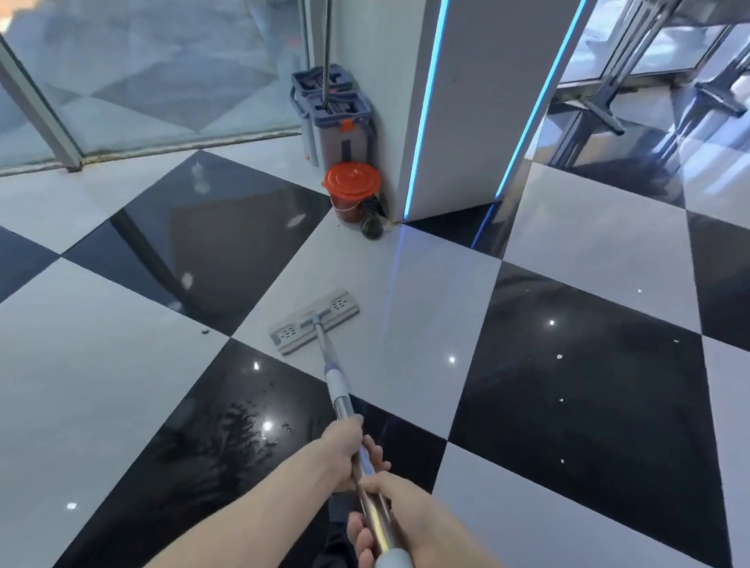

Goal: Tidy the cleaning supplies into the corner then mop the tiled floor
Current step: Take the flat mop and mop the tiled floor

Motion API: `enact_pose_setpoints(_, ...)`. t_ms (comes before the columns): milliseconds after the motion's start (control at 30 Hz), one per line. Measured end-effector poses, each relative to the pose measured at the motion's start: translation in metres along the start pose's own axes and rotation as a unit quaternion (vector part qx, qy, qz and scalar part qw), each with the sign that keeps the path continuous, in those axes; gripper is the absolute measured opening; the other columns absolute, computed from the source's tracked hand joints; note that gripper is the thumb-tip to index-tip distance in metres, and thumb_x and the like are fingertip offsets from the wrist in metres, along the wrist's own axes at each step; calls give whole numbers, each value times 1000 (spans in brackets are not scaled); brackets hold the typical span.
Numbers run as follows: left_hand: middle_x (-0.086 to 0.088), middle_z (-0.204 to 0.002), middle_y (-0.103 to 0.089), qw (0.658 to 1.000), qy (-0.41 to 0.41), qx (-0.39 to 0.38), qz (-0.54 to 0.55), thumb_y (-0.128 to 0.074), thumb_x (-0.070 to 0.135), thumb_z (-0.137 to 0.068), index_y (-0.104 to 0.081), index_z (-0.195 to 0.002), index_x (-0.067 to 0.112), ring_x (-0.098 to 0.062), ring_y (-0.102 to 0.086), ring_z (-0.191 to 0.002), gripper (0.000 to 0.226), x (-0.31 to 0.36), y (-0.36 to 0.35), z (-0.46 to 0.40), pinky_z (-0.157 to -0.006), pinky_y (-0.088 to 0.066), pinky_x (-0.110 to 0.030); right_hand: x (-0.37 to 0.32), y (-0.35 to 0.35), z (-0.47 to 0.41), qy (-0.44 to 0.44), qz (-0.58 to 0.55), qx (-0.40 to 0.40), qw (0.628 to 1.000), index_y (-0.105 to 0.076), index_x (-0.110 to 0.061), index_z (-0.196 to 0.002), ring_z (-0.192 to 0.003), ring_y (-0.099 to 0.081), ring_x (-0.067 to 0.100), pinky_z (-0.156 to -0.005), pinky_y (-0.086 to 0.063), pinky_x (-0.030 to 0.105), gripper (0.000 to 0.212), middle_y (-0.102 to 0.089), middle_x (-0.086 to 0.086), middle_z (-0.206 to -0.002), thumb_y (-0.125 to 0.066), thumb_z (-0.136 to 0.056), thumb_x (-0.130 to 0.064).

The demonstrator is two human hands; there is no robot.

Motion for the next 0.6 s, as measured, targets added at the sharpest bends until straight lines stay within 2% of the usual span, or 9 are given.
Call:
enact_pose_setpoints(100,-1,-41,-39,1000,9,-10,-24,-45,30,-100,-46,-88,5,-15,-42,-41,27,-64,16,21,-53,-51,-35,63,13,10,-2,-15,-26,1000,-58,-3,-83,-32,-48,17,-37,-42,17,17,-57,11,-55,-52,-87,-18)
enact_pose_setpoints(200,-2,-42,-40,999,21,8,-29,-46,29,-100,-45,-87,7,-17,-44,-46,25,-112,27,39,-75,-55,-39,109,21,17,3,-54,-42,998,-61,-6,-86,-33,-48,17,-37,-42,17,12,-57,12,-56,-50,-85,-10)
enact_pose_setpoints(233,-3,-44,-41,999,27,13,-34,-47,28,-99,-46,-87,6,-17,-45,-48,25,-126,30,47,-78,-54,-38,120,22,20,8,-69,-42,997,-62,-11,-90,-32,-49,17,-36,-42,17,14,-57,12,-55,-49,-85,-8)
enact_pose_setpoints(333,-3,-49,-41,999,47,17,-21,-48,26,-99,-48,-94,4,-17,-46,-46,23,-147,36,62,-73,-53,-37,139,20,22,27,-124,-16,992,-62,-27,-100,-28,-48,17,-33,-40,16,30,-57,11,-52,-47,-87,-4)
enact_pose_setpoints(367,-3,-47,-42,998,56,18,-18,-48,25,-98,-48,-95,4,-16,-45,-41,22,-149,38,64,-72,-55,-37,141,18,22,28,-134,-17,990,-61,-26,-101,-28,-48,17,-32,-39,15,28,-56,11,-51,-48,-88,-5)
enact_pose_setpoints(400,-2,-45,-42,998,60,15,-22,-49,25,-98,-48,-95,4,-14,-44,-37,21,-148,39,66,-65,-57,-34,142,16,23,24,-135,-23,990,-61,-23,-100,-28,-47,16,-31,-39,15,23,-55,10,-50,-49,-89,-8)
enact_pose_setpoints(467,-3,-46,-43,998,53,7,-36,-49,22,-98,-47,-93,6,-12,-41,-34,18,-139,40,64,-40,-47,-22,140,12,26,14,-116,-35,993,-62,-17,-91,-29,-48,15,-31,-40,16,13,-54,9,-49,-52,-88,-11)
enact_pose_setpoints(533,-4,-49,-43,999,43,-7,-24,-49,20,-98,-45,-87,5,-12,-40,-32,19,-128,41,57,-33,-37,-15,132,9,26,7,-94,-43,995,-62,-9,-76,-30,-50,13,-32,-42,16,14,-56,8,-50,-54,-87,-10)
enact_pose_setpoints(600,-5,-48,-46,999,45,-27,4,-50,17,-97,-44,-81,6,-11,-39,-26,21,-114,40,48,-31,-35,-13,122,3,27,-2,-90,-54,994,-58,-4,-63,-29,-50,12,-31,-43,16,27,-57,7,-50,-53,-89,-10)
Point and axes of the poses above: each hand's wrist, its own z-axis away from the middle knuckle, its own y-axis out of the back of the hand, x = y × z, the point moved 3 cm from there along -z, towards the middle knuckle
